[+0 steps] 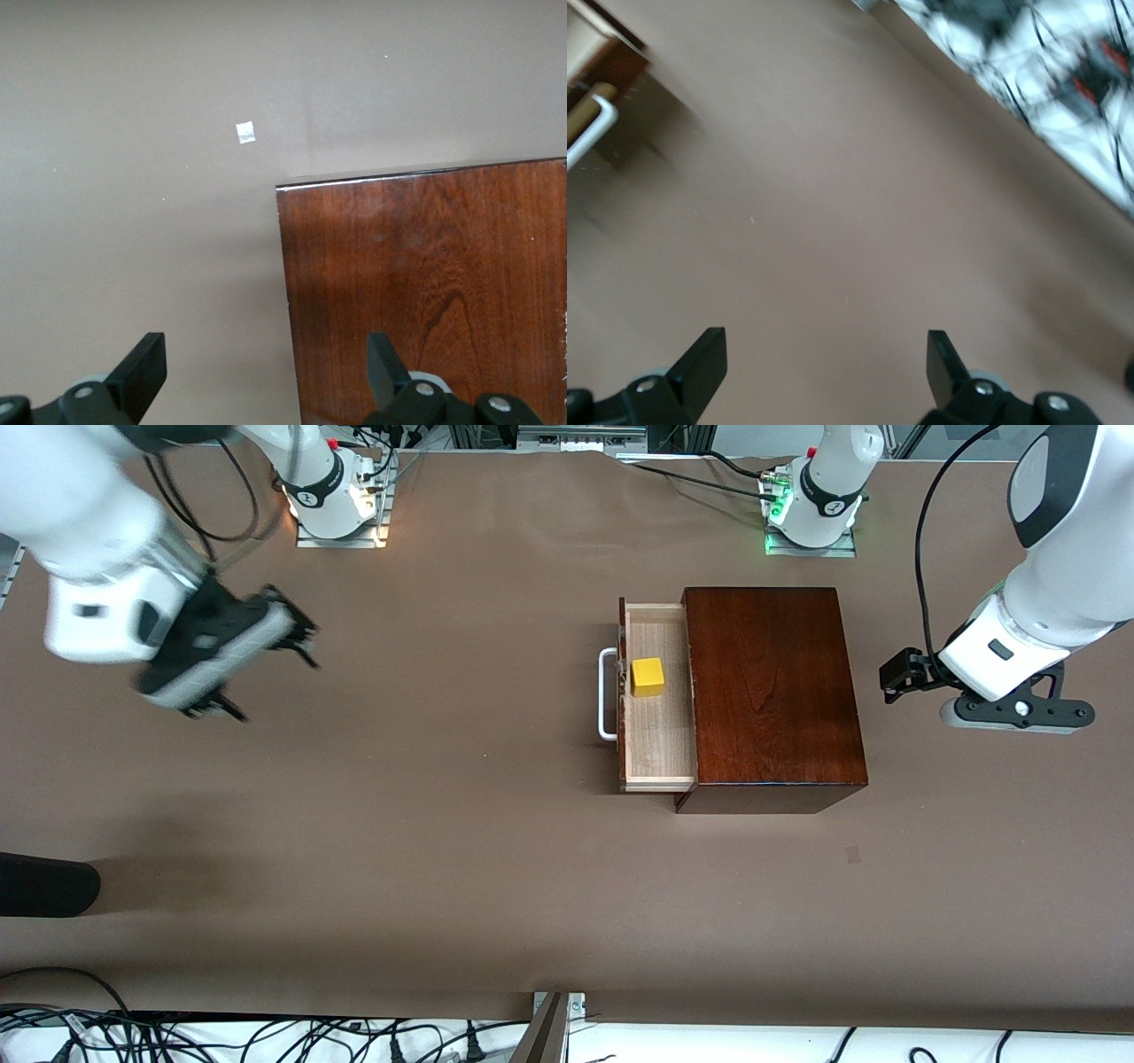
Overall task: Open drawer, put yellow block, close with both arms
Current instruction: 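Withdraw the right gripper while the left gripper moves to the drawer front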
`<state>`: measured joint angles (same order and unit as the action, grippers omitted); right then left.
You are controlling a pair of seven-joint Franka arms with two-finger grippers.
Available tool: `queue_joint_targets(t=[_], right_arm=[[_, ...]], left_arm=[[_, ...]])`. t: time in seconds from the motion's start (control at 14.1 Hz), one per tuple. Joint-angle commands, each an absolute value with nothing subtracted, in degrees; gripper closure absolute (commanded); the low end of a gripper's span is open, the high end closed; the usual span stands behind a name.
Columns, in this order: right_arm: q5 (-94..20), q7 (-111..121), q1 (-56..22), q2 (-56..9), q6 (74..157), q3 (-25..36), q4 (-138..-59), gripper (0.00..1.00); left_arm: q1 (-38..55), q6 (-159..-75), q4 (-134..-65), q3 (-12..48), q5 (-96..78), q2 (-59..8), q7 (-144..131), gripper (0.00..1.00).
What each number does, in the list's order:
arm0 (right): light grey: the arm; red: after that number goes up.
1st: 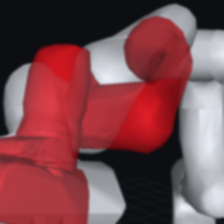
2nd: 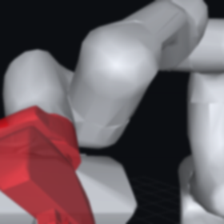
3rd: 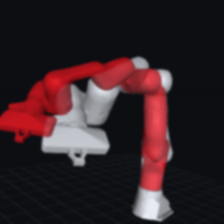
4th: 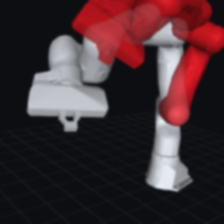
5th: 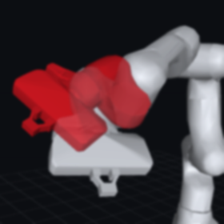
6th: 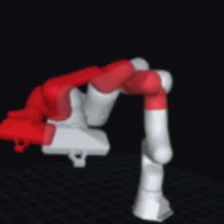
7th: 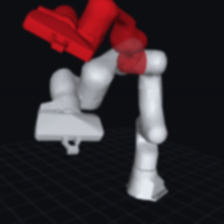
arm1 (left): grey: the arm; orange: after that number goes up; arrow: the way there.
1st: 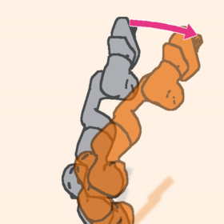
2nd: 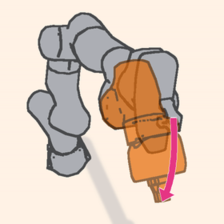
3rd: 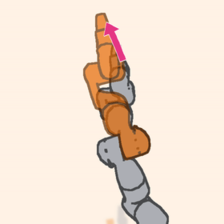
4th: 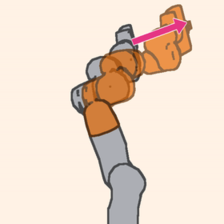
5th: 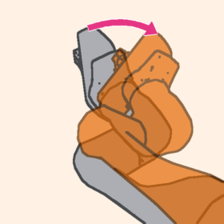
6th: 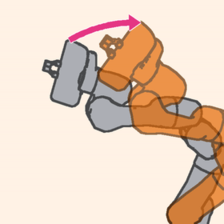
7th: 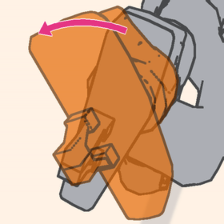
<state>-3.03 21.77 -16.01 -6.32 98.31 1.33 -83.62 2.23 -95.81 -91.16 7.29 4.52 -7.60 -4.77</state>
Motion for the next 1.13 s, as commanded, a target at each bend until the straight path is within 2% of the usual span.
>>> queue_joint_targets(t=[0.0, 0.21, 0.5, 0.85, 1.06], right_arm=[[-3.78, 15.14, -16.17, 0.61, 97.58, 5.34, -92.81, 0.0], [-3.43, 13.1, -15.91, 0.62, 94.31, 9.92, -92.55, 0.0], [-3.08, 13.27, -15.91, 0.44, 94.31, 11.16, -92.37, 0.0], [-1.93, 8.8, -16.43, 0.0, 94.31, 10.72, -91.76, 0.0], [-2.19, 8.35, -16.44, -0.96, 94.22, 10.81, -91.14, 0.0]], left_arm=[[5.61, -95.01, -89.03, 8.35, 4.31, -9.58, -3.17, 0.0], [9.13, -98.07, -88.77, 10.02, 3.87, -10.89, 3.75, 0.0], [12.56, -102.3, -88.86, 10.37, 3.52, -13.0, 10.09, 0.0], [15.55, -105.55, -88.68, 17.39, 3.52, -16.51, 27.49, 0.0], [16.08, -112.48, -88.51, 22.75, 3.6, -20.99, 38.64, 0.0]])
